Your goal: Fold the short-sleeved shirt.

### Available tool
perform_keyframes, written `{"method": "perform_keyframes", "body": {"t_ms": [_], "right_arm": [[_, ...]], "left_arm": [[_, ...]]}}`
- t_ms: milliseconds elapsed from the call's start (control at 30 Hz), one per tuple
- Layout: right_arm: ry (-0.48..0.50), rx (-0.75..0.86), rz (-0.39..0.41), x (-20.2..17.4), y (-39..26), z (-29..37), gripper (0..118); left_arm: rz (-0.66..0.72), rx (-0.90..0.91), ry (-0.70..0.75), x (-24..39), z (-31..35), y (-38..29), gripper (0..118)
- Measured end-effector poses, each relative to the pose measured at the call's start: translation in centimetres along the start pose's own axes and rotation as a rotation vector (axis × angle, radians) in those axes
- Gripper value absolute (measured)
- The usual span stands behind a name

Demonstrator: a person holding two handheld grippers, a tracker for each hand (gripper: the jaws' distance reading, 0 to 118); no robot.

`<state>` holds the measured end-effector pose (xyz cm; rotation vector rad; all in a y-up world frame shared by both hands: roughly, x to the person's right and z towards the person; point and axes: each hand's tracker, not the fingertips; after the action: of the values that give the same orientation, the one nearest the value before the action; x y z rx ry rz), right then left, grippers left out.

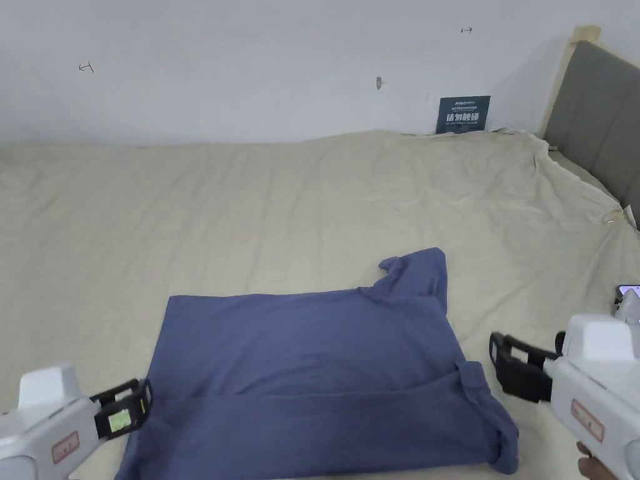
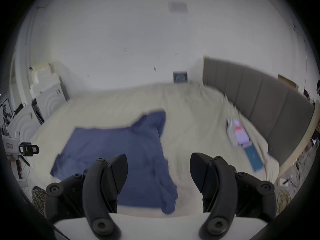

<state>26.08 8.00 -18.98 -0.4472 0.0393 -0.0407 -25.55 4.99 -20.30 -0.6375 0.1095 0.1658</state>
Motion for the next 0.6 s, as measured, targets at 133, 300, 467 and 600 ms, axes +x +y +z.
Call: {"method": "perform_keyframes", "body": {"t_ms": [133, 300, 467, 600], "right_arm": [[-0.002, 0.151, 0.016, -1.5, 2.8, 1.8, 78], [-0.035, 0.216, 0.047, -3.4, 3.4, 2.5, 55], [-0.044, 0.256, 0.055, -4.1, 3.2, 2.6, 0], [-0.027, 0.248, 0.041, -4.3, 3.6, 2.5, 0]], "left_arm": [[-0.028, 0.150, 0.000, 2.0, 2.4, 2.9, 95], [-0.059, 0.281, 0.020, 3.4, 3.3, 3.5, 72], [-0.065, 0.292, -0.012, 4.3, 3.2, 3.0, 0], [-0.079, 0.275, -0.033, 4.9, 2.6, 3.0, 0]]}}
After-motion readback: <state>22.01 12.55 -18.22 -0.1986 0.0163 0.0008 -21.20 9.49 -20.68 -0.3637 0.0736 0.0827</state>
